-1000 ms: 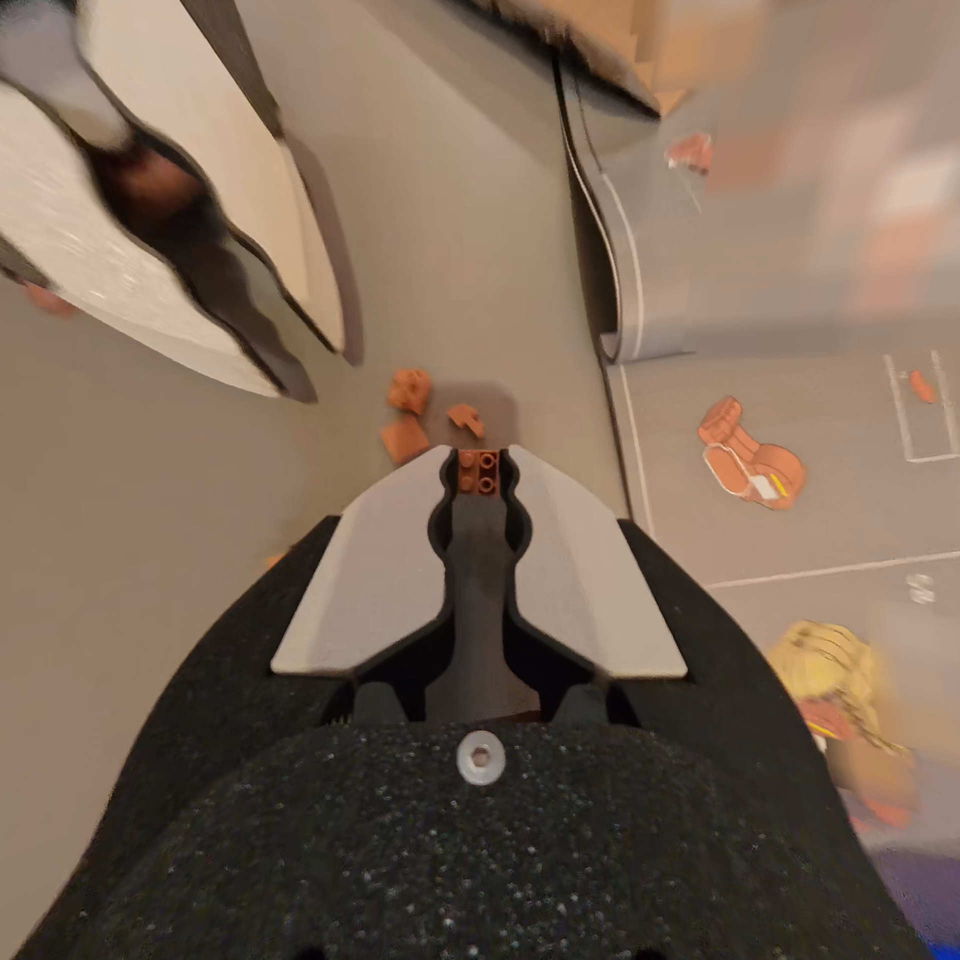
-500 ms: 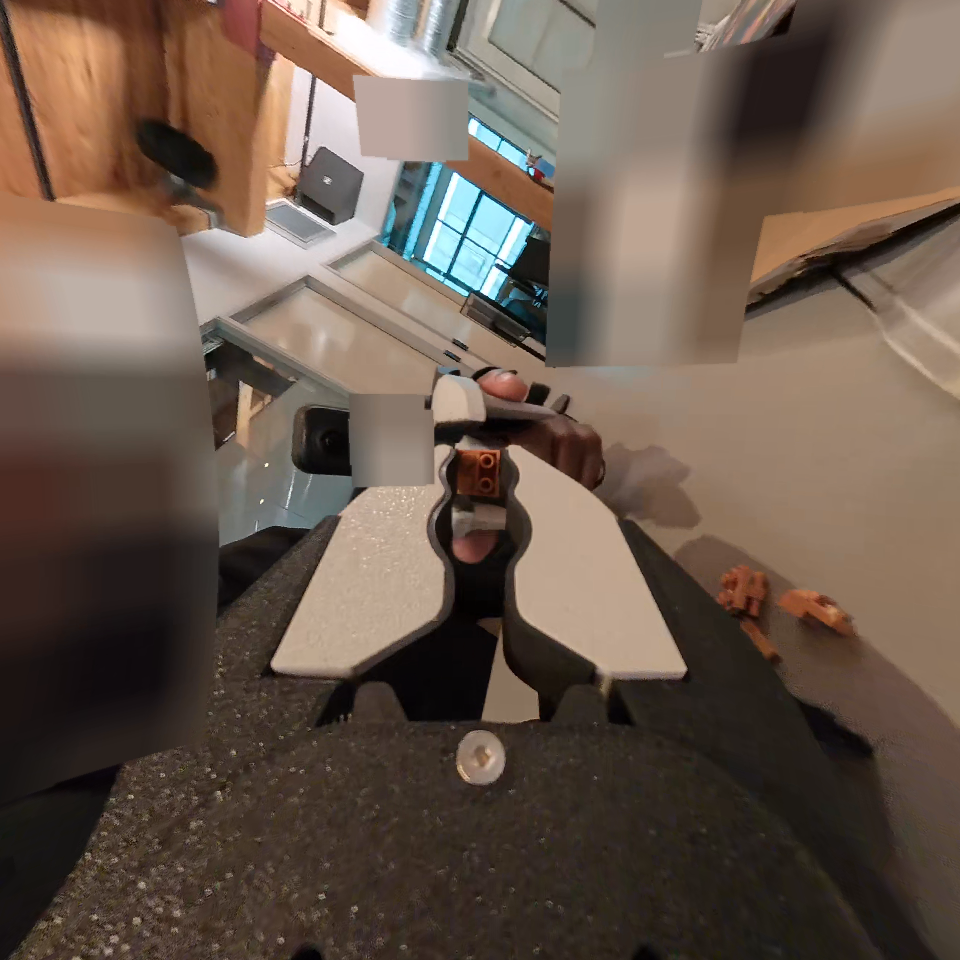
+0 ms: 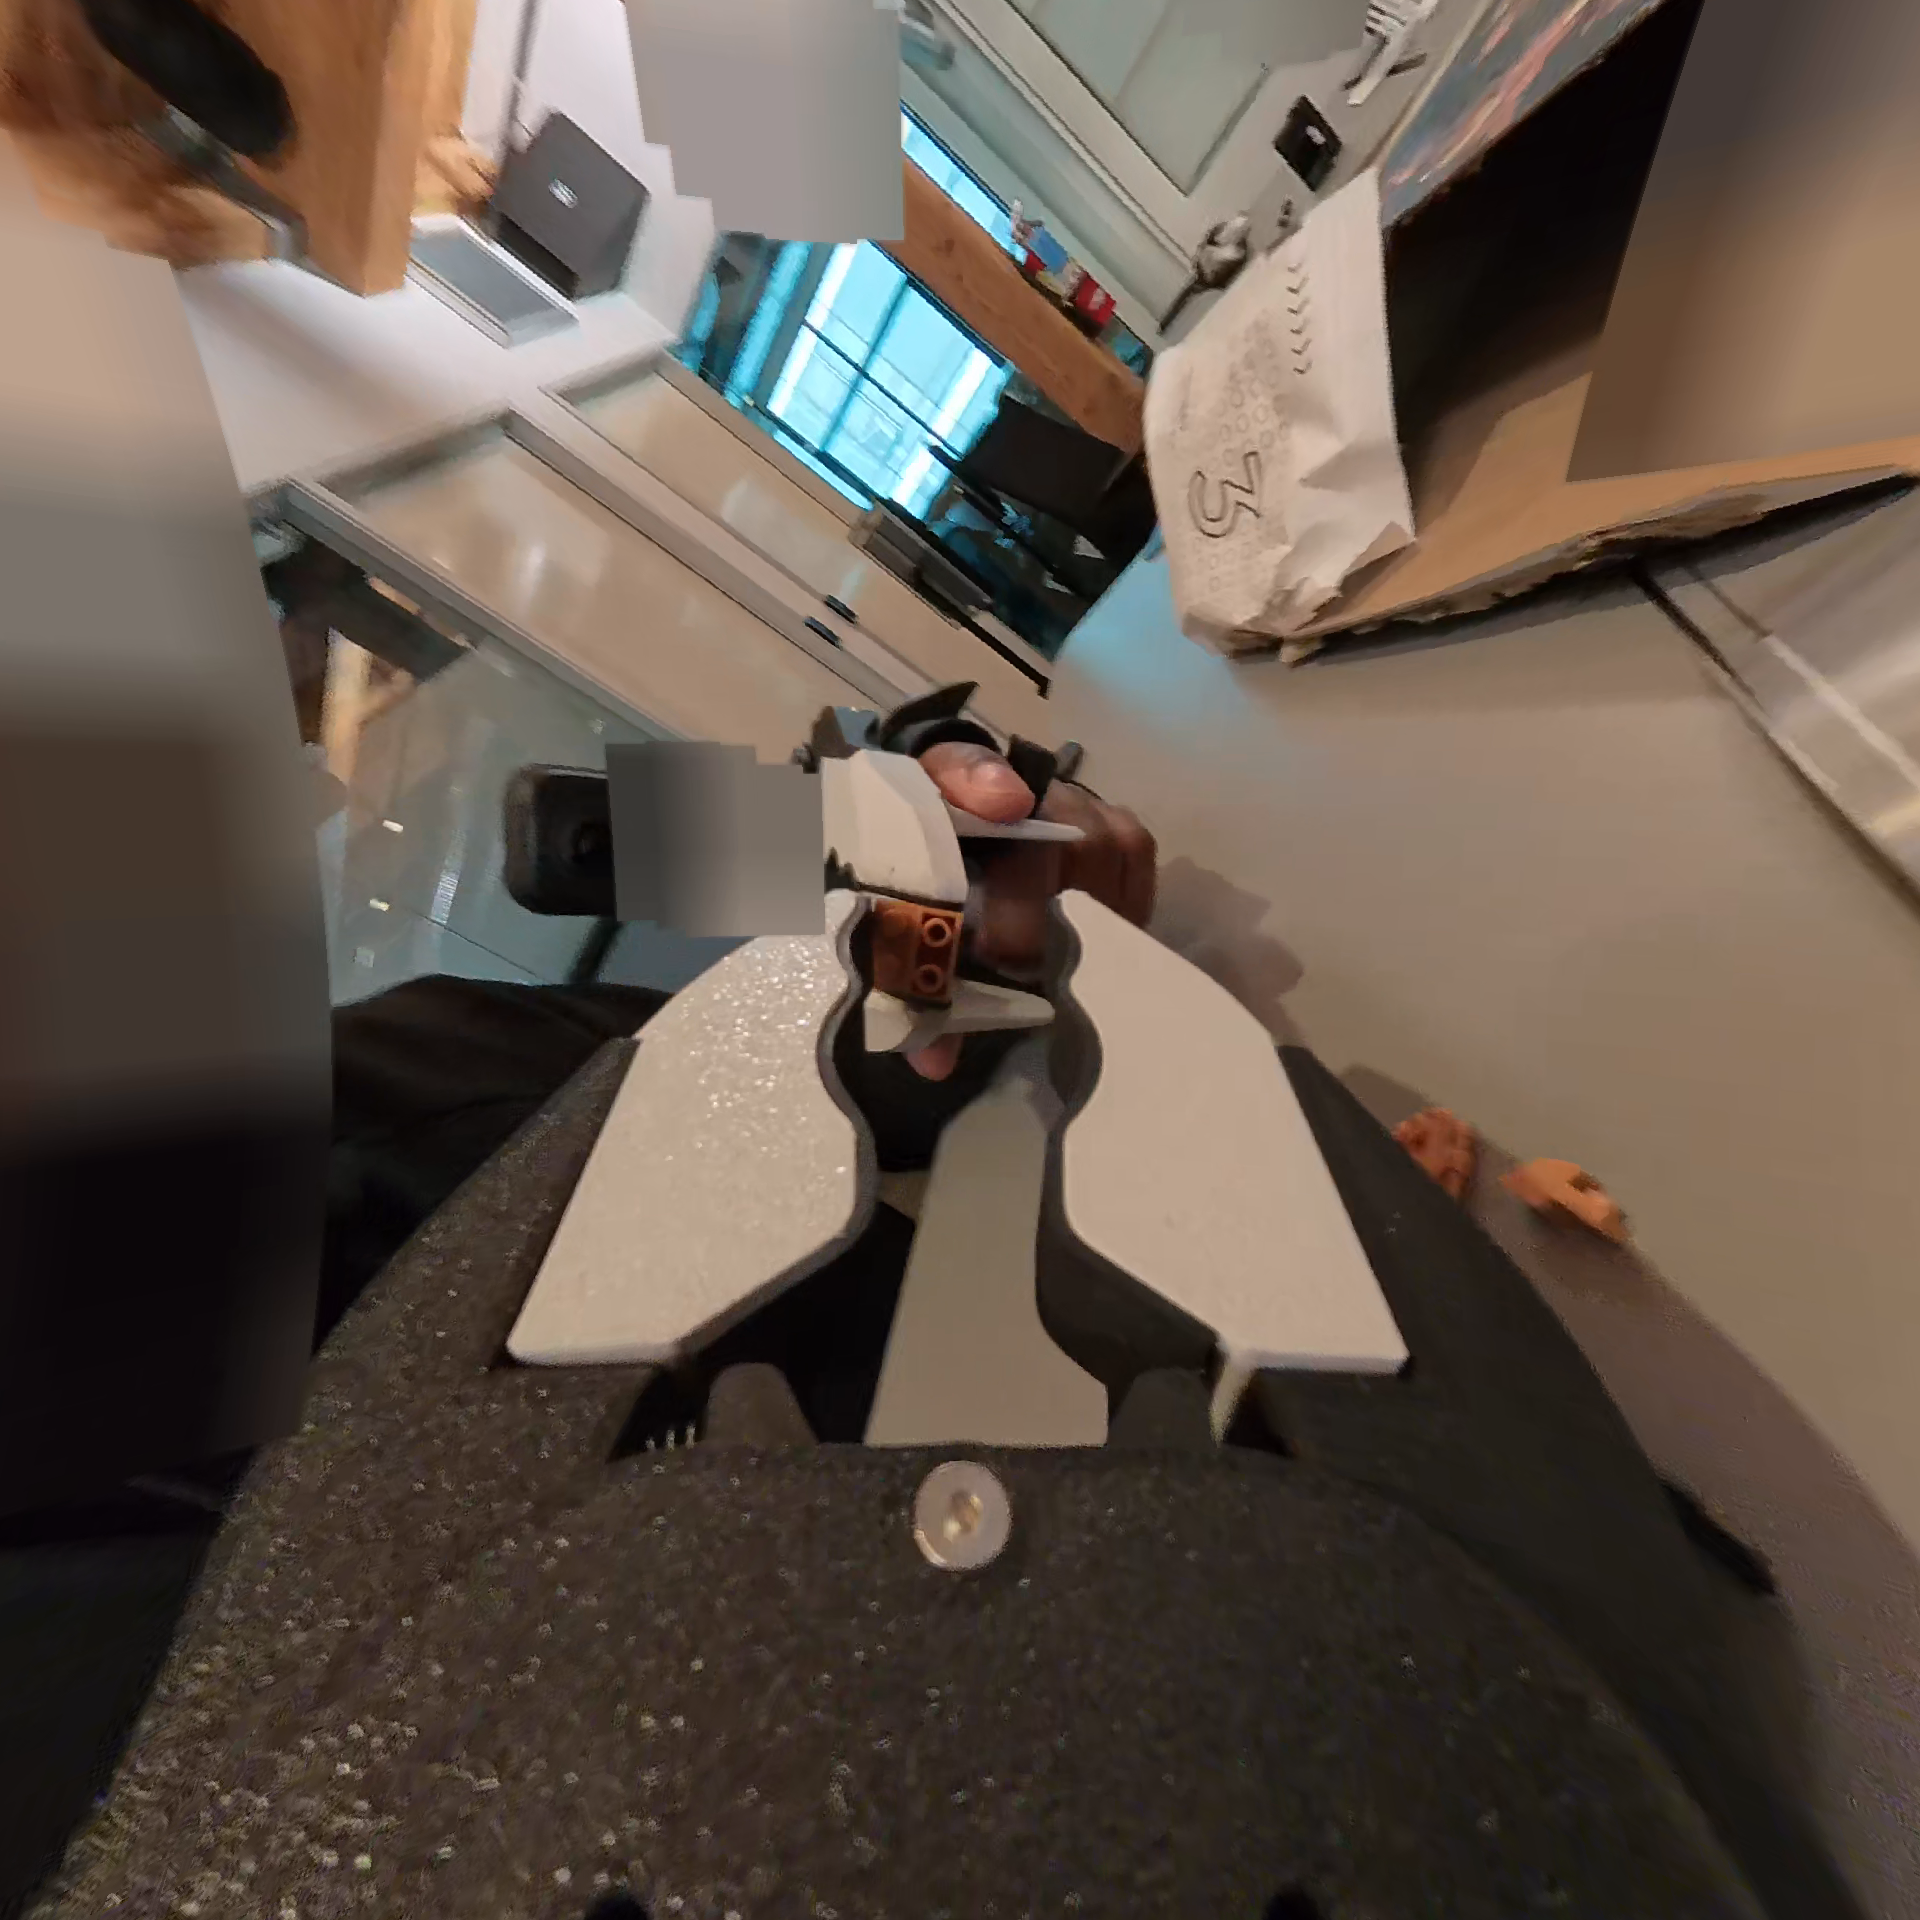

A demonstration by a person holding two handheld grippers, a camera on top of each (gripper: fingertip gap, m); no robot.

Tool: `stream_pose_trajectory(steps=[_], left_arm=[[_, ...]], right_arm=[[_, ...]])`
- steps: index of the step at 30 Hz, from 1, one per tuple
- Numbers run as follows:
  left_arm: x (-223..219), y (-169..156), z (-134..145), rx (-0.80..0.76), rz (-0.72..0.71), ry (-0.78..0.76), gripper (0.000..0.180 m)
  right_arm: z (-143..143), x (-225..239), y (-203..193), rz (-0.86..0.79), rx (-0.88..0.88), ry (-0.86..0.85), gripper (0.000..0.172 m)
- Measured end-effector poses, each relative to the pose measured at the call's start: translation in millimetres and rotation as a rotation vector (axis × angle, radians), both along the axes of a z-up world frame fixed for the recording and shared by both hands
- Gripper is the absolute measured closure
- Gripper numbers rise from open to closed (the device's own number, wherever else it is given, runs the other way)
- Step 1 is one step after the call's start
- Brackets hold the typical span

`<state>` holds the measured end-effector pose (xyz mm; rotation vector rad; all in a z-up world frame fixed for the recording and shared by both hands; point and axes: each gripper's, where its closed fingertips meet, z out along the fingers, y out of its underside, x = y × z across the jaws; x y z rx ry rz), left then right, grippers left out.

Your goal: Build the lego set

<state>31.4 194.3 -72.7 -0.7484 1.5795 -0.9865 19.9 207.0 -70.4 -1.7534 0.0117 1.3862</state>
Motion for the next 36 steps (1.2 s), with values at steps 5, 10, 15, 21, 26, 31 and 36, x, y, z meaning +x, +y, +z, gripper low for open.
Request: stream_pose_trajectory(steps=[5,10,15,21,26,31,36], left_arm=[[-1.7,9.4,-27.1,0.010,0.030,0.240,0.165],[-1.6,23.8,-41.0,-0.031,0.053,0.333,0.165],[3.4,20.9,-45.0,-0.058,0.048,0.352,0.165],[0.9,17.6,-50.8,-0.068,0.052,0.390,0.165],[-12.3,18.4,-61.7,-0.067,0.044,0.520,0.165],[-24.6,8.8,-60.6,-0.103,-0.021,0.630,0.165],[-24.9,-3.8,-65.7,-0.074,-0.113,0.761,0.165]], right_arm=[[-45.4,44.4,-24.5,-0.066,-0.027,-0.778,0.143],[-66.9,40.4,-65.7,-0.017,-0.079,-1.031,0.137],[-95.6,30.2,-76.3,-0.034,-0.153,-1.156,0.107],[-106.4,44.9,-70.3,-0.118,-0.209,-1.219,0.118],[-104.7,92.7,-80.9,-0.170,-0.264,-1.288,0.118],[-62.2,93.4,-78.4,-0.216,-0.111,-1.295,0.112],[-35.9,29.5,-47.7,-0.121,0.128,-1.226,0.135]])
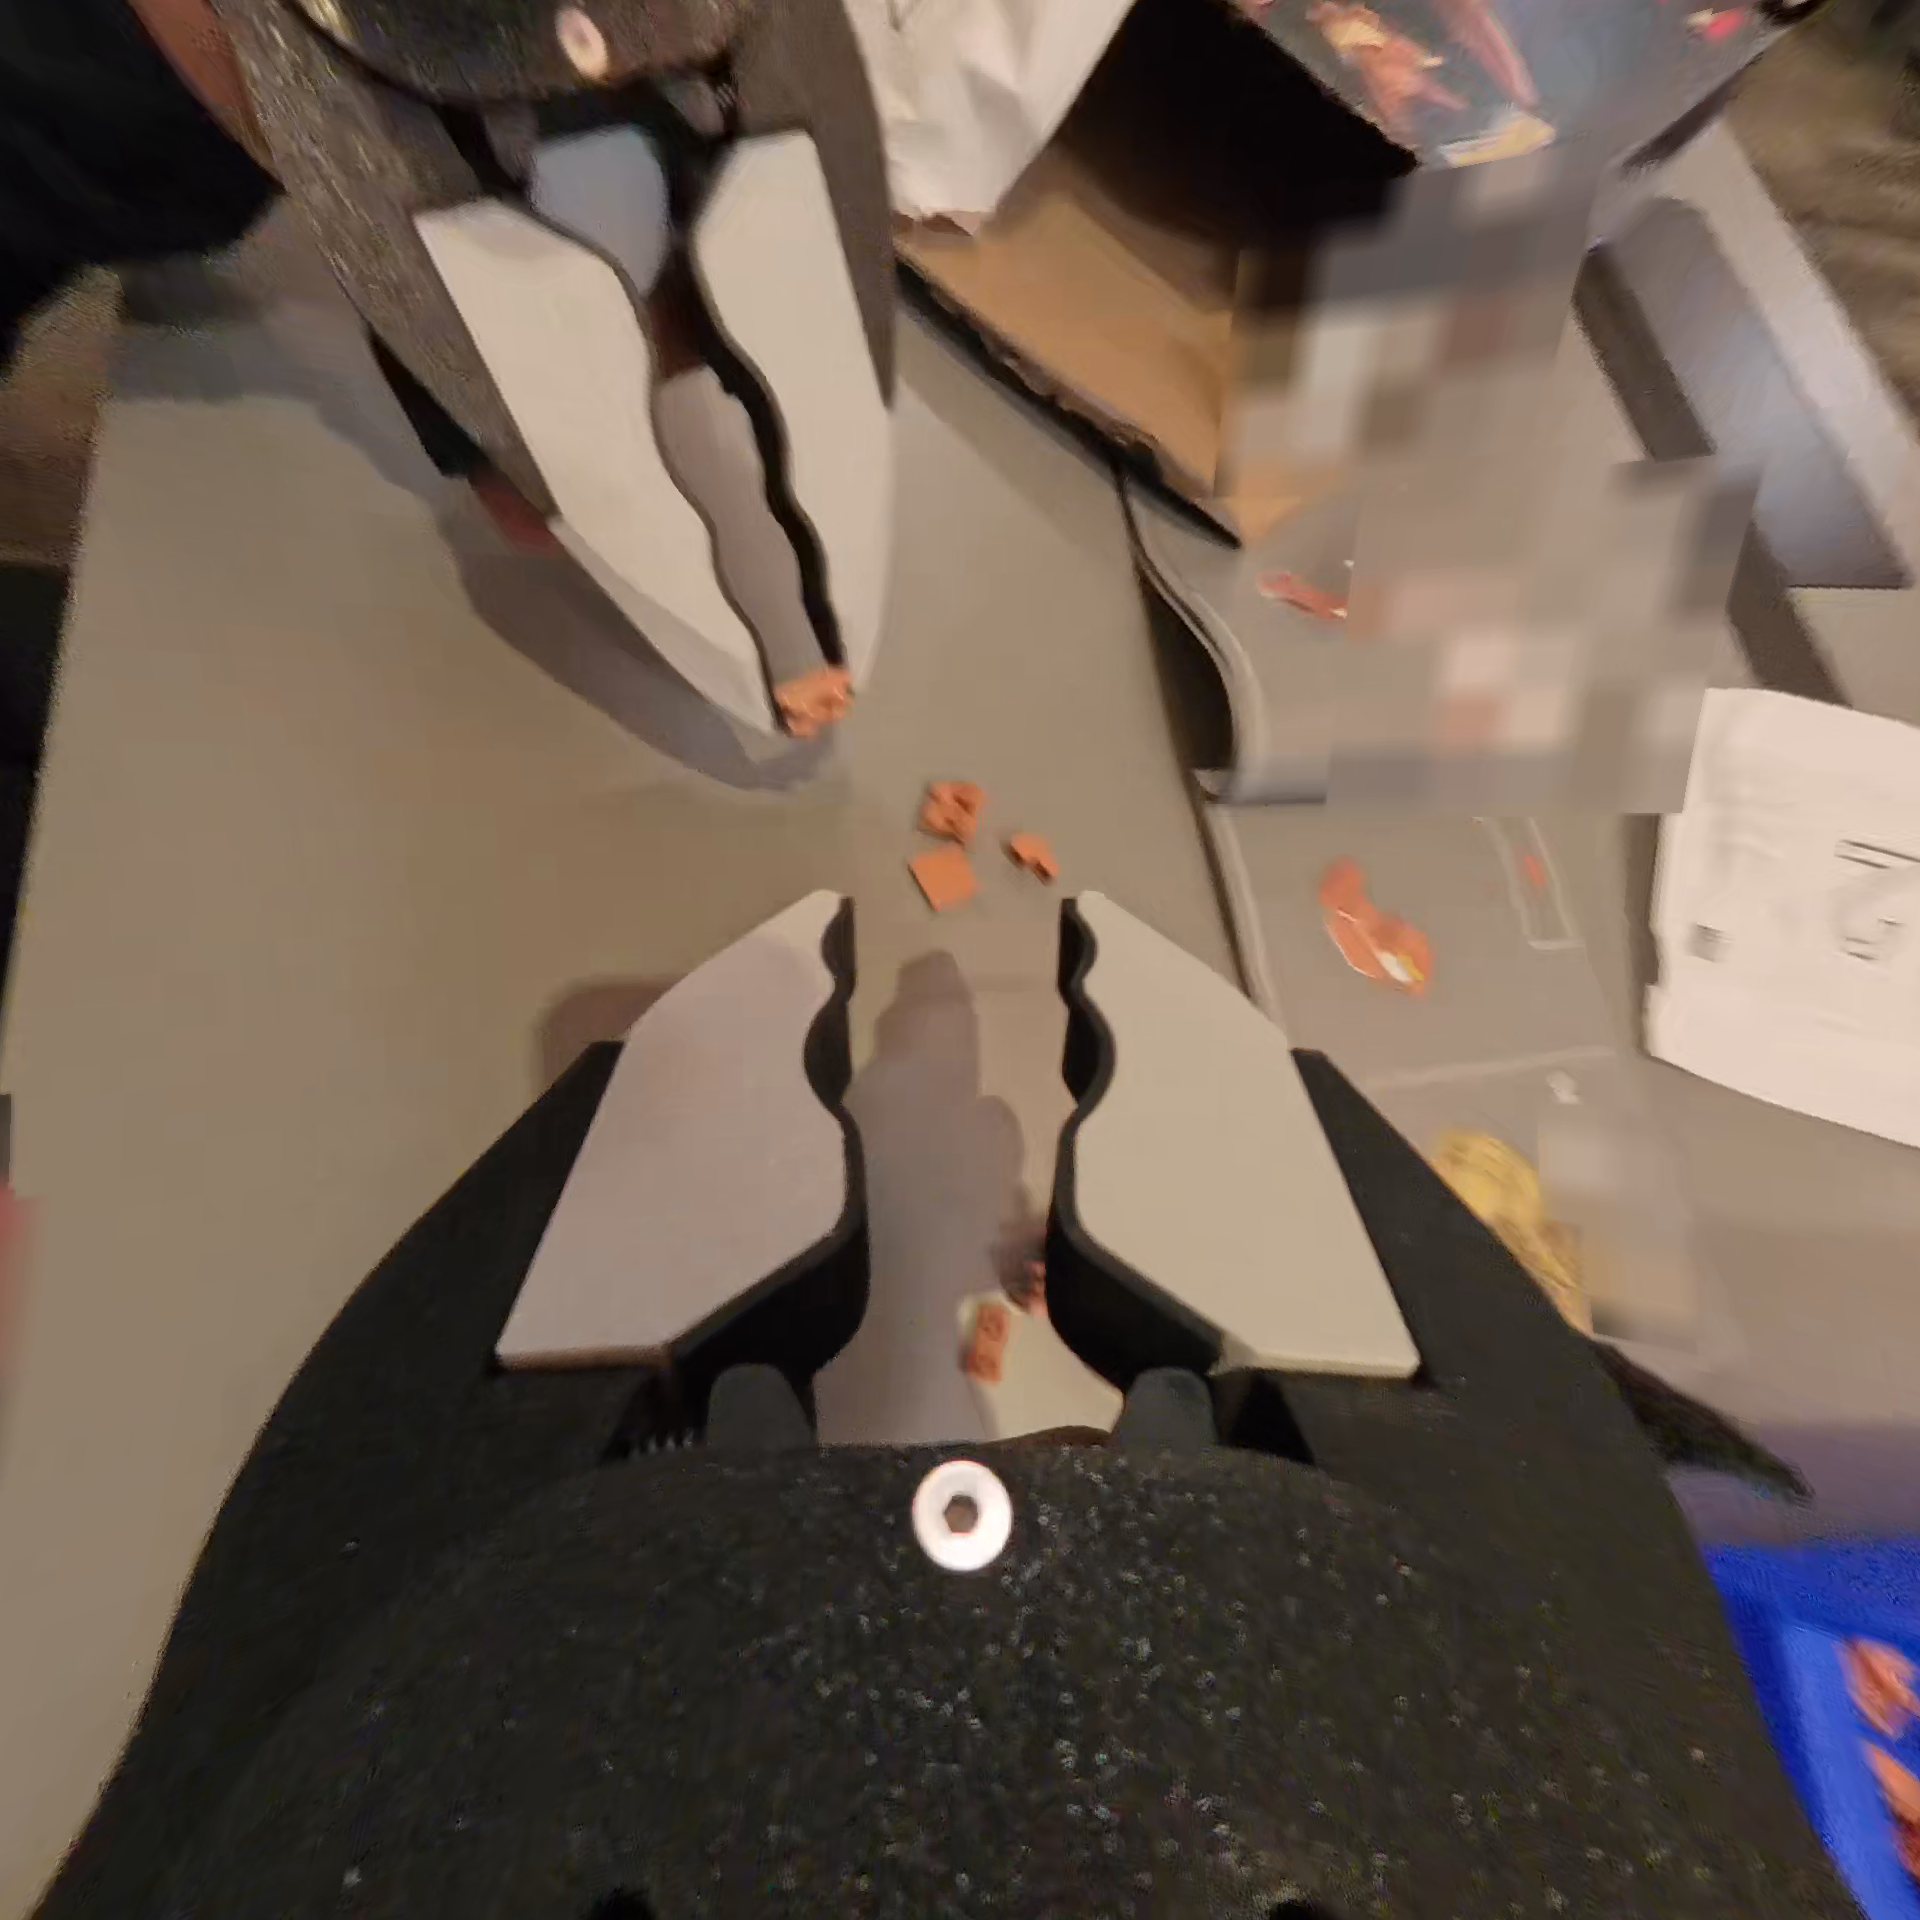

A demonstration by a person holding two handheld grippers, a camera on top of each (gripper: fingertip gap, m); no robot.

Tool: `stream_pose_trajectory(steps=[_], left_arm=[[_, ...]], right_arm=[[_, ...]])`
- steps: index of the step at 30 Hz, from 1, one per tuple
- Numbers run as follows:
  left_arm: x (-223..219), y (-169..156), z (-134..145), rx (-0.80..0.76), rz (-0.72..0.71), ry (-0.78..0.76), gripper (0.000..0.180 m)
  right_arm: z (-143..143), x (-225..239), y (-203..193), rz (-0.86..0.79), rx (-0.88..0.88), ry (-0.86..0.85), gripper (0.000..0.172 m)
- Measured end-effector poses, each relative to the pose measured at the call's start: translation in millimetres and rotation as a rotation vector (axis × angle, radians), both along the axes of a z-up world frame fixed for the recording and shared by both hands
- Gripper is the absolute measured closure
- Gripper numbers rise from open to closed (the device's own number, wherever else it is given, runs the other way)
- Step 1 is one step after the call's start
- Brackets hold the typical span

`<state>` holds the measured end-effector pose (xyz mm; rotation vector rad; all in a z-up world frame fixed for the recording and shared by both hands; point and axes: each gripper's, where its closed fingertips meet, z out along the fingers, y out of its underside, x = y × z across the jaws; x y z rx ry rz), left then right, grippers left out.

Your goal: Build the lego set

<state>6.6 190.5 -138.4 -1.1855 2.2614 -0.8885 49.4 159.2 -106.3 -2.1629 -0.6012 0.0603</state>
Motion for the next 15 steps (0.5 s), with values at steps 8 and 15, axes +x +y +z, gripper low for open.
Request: stream_pose_trajectory(steps=[8,15], left_arm=[[-4.3,-3.7,-4.0,0.261,-0.058,0.058,0.164],[-5.6,-3.9,-3.1,0.368,-0.045,0.026,0.164]], right_arm=[[-18.3,-45.7,22.6,-0.037,-0.211,0.482,0.145],[-20.5,-53.1,20.4,-0.067,-0.260,0.617,0.154]])
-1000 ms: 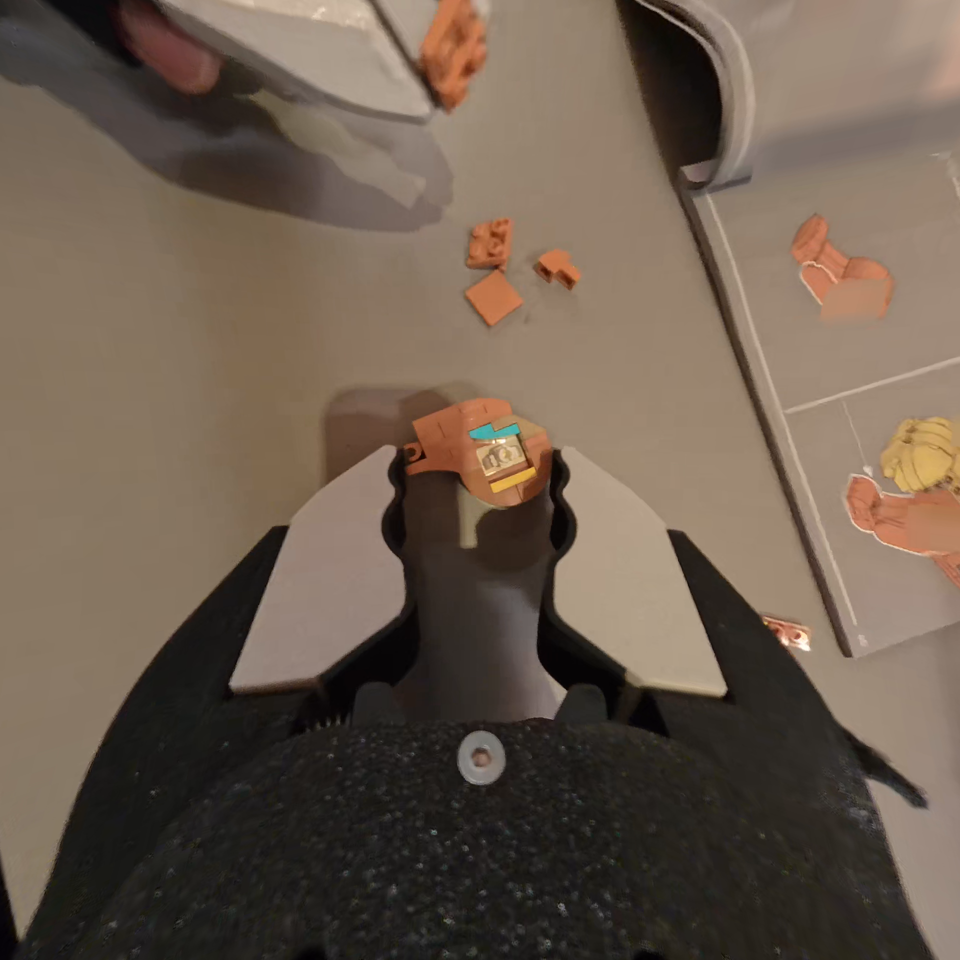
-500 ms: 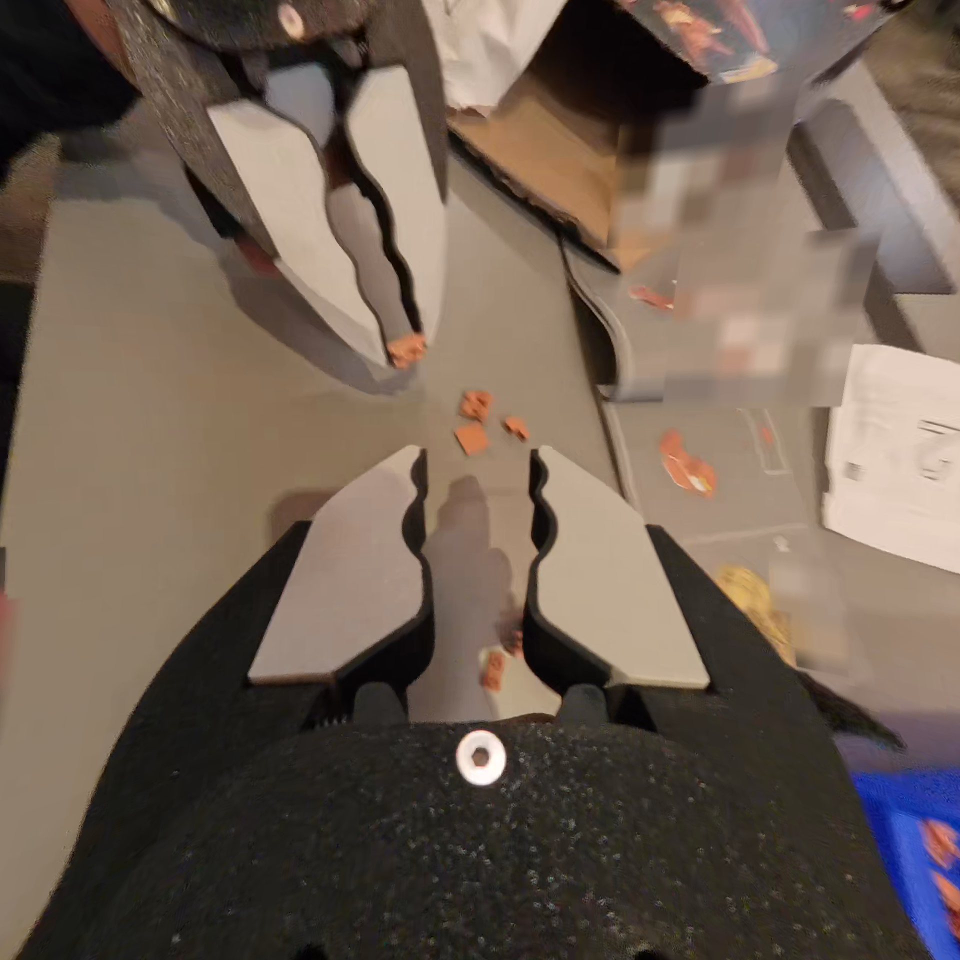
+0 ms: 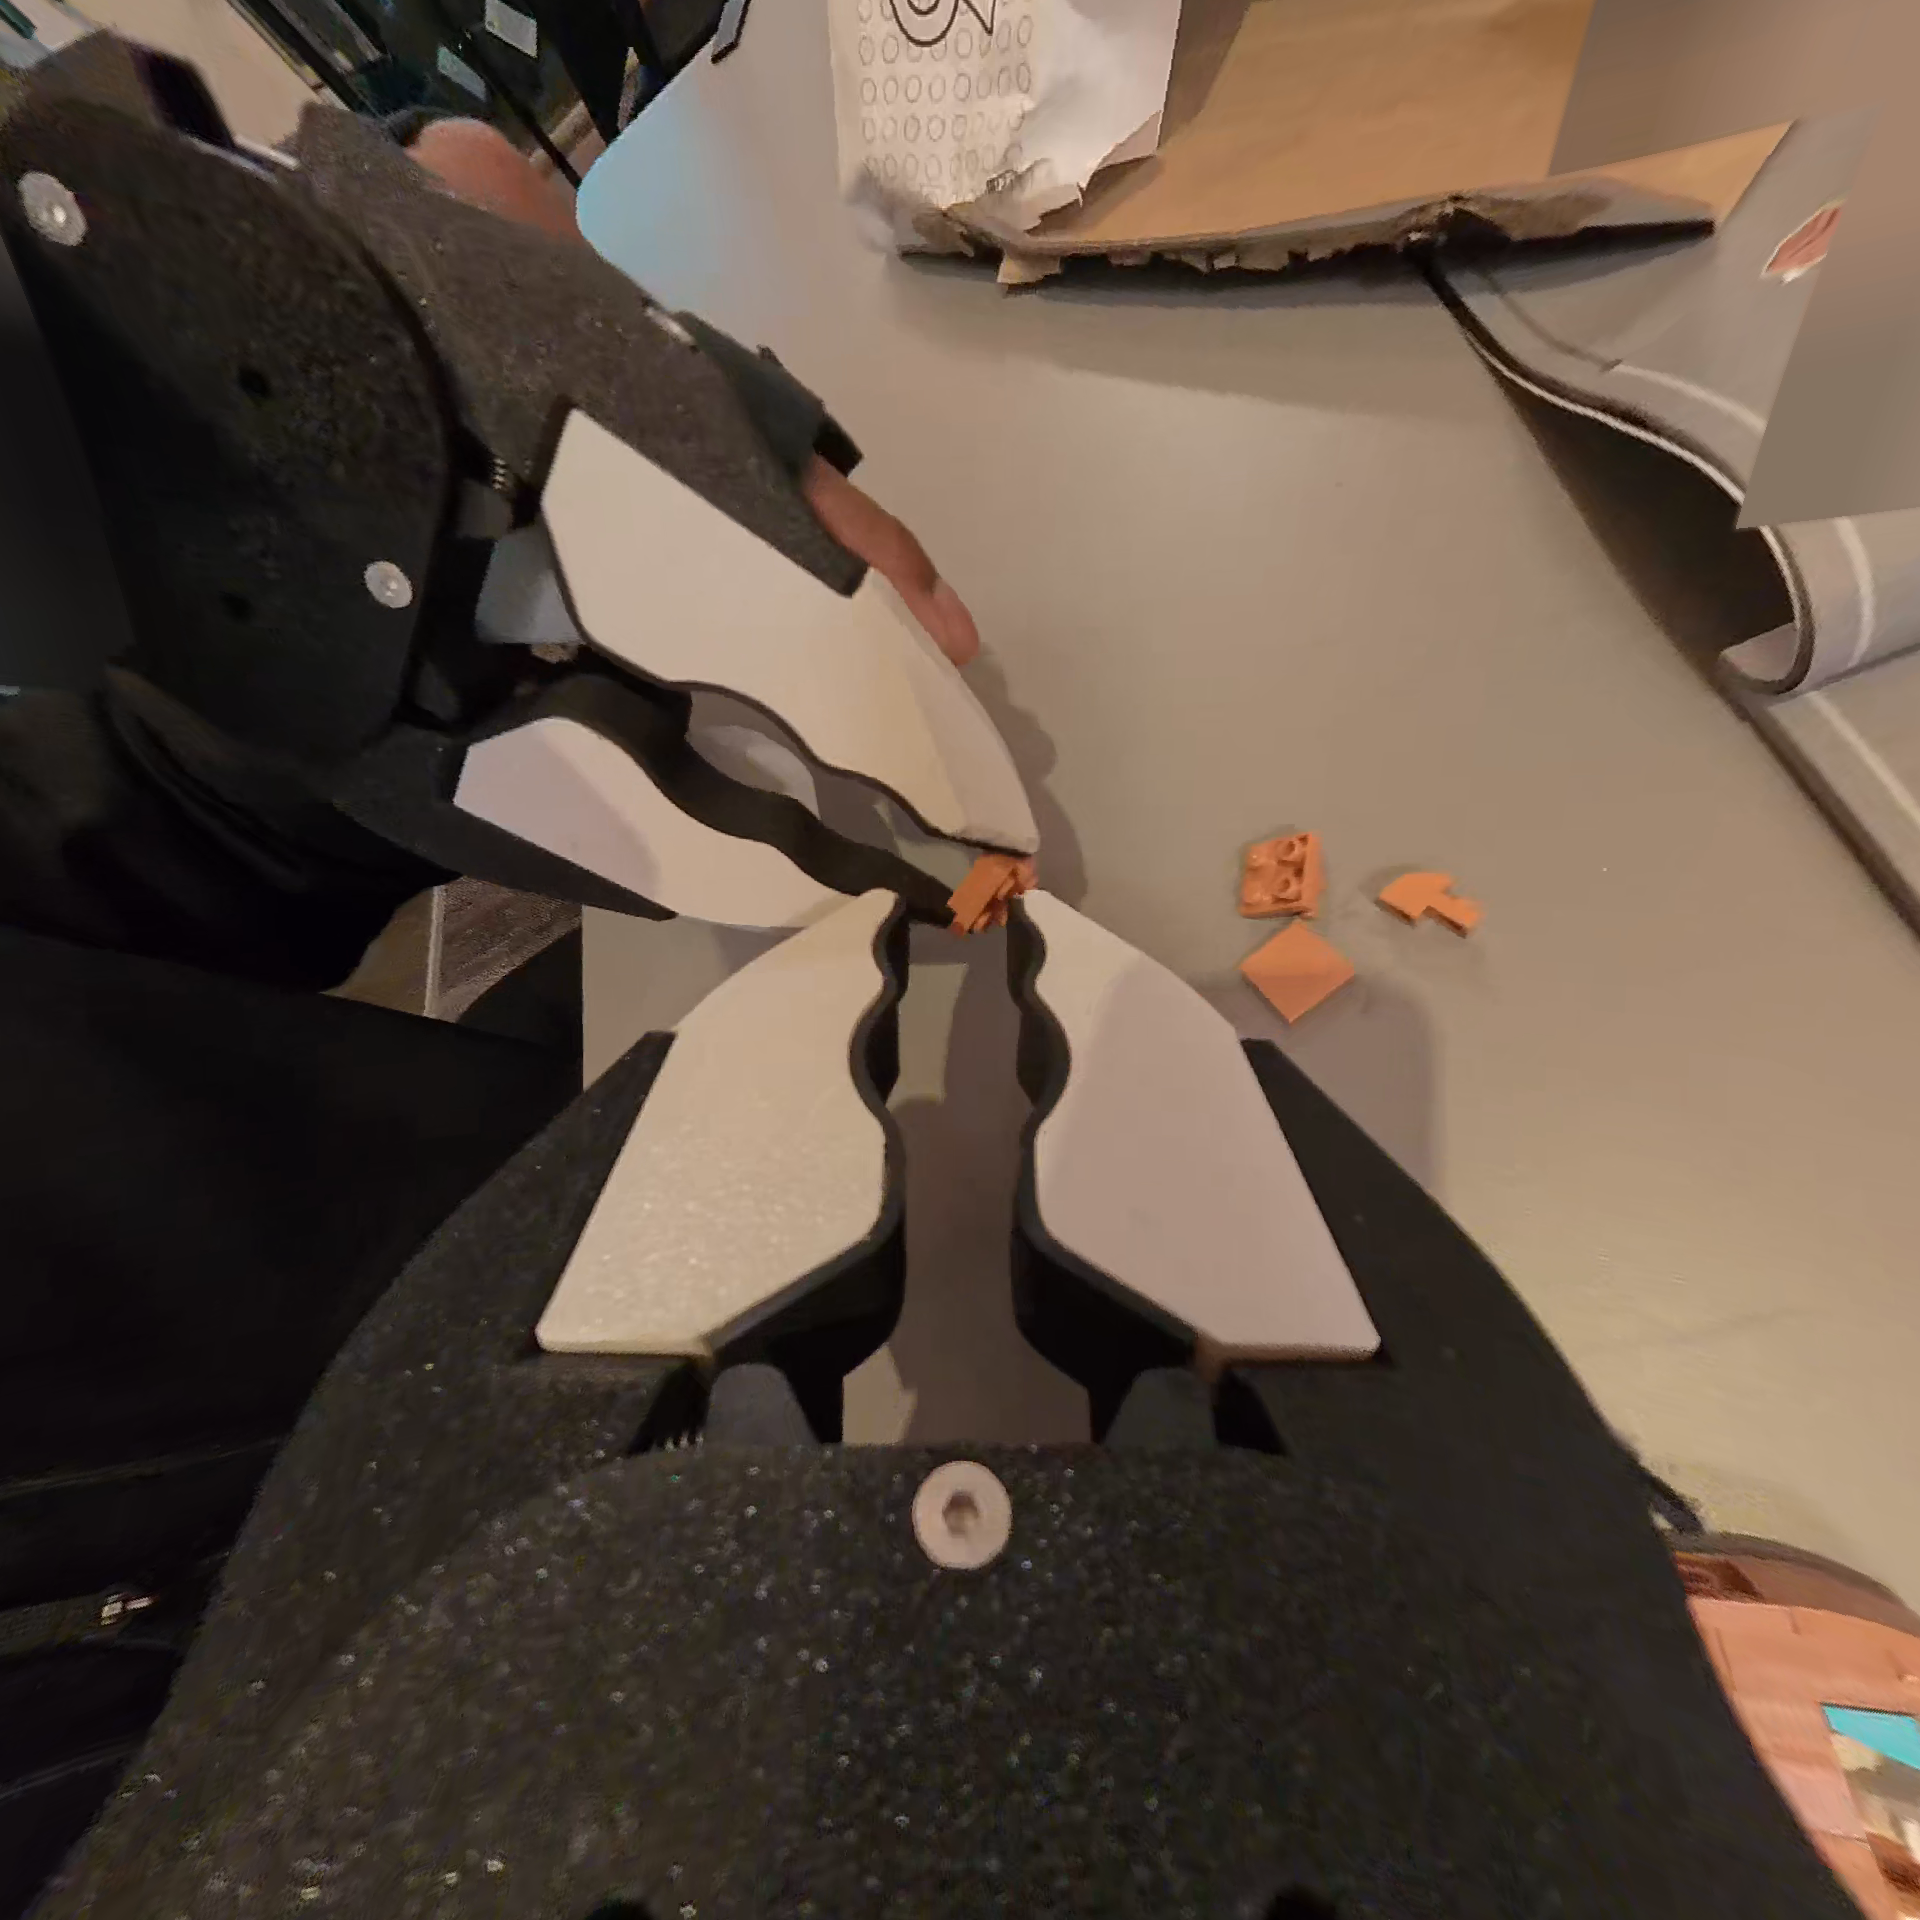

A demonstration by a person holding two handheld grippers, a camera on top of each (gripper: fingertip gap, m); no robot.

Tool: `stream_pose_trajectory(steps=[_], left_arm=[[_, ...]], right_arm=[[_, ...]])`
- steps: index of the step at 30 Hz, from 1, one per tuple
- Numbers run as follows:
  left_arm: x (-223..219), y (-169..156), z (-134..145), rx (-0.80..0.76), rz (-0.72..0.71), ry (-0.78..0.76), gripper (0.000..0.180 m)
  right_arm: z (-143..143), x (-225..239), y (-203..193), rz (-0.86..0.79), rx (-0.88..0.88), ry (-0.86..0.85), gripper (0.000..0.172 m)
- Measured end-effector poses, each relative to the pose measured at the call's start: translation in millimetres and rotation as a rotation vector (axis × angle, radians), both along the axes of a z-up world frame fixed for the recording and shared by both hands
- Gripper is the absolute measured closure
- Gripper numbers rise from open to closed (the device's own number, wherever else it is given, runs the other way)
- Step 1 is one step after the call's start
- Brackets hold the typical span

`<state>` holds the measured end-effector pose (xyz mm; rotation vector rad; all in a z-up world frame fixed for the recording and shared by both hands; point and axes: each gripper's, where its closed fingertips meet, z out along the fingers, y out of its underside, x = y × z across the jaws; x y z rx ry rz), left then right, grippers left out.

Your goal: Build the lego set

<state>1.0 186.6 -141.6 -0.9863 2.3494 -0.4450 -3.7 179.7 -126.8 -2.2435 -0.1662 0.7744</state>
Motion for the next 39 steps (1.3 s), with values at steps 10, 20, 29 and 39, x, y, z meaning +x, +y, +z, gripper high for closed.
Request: stream_pose_trajectory(steps=[10,20,29,39], left_arm=[[-2.4,-7.9,5.7,0.041,-0.040,-0.060,0.164],[-4.0,-12.6,15.8,-0.001,-0.041,-0.140,0.164],[-5.7,-19.3,29.1,-0.112,-0.143,-0.366,0.159],[-0.9,7.0,18.7,-0.229,-0.017,-0.323,0.164]], right_arm=[[4.3,-0.4,-1.7,-0.029,-0.011,0.121,0.151],[9.6,-3.6,-4.4,-0.020,0.026,0.175,0.166],[24.0,-12.3,-9.8,0.039,0.045,0.359,0.167],[15.9,38.7,0.5,0.066,0.219,-0.173,0.150]])
